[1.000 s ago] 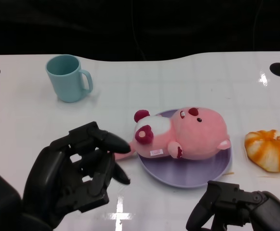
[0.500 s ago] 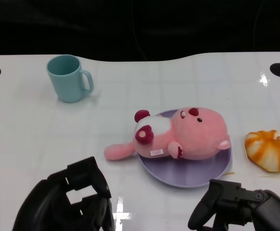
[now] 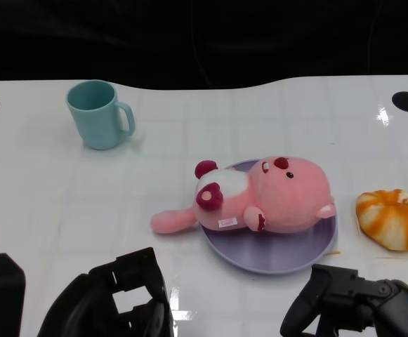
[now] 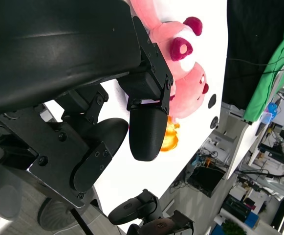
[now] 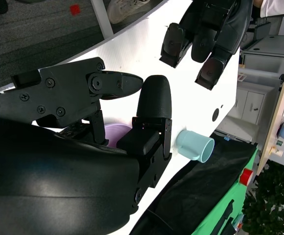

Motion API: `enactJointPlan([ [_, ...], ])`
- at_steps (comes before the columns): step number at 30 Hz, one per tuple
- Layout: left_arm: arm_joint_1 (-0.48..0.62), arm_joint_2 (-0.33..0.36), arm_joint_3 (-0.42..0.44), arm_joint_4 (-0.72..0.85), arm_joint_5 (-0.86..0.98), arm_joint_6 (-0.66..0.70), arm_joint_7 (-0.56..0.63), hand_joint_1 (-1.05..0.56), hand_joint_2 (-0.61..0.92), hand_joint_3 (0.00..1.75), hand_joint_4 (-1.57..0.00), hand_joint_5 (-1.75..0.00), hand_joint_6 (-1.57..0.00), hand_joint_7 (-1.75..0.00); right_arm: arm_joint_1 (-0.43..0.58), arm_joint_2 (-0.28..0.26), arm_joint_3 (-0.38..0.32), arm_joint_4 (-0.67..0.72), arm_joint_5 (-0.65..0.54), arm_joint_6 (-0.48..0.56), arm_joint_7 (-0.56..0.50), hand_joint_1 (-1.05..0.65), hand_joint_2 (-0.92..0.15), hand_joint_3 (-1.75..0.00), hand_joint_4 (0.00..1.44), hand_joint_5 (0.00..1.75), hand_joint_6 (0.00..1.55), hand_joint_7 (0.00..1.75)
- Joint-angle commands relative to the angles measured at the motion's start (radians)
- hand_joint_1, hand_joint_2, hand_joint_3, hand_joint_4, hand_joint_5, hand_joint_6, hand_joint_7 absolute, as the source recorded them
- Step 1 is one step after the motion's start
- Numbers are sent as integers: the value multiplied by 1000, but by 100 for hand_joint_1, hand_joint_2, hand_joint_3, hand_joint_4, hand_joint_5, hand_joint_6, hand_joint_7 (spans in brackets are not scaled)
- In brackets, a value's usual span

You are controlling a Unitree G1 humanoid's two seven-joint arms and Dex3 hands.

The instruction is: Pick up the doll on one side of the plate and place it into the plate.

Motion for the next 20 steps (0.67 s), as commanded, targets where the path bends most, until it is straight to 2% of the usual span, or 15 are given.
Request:
enactJointPlan([
  [1, -14, 11, 6, 12, 5, 0, -2, -13, 29, 162, -96, -175, -79, -172, -1, -11, -7, 2, 7, -6, 4, -24, -92, -32, 69, 157, 61, 129],
  [20, -11, 17, 3, 4, 6, -16, -16, -11, 34, 157, -95, -175, -77, -171, 11, -19, -18, -7, 15, -21, 11, -22, -92, -32, 68, 159, 60, 130],
])
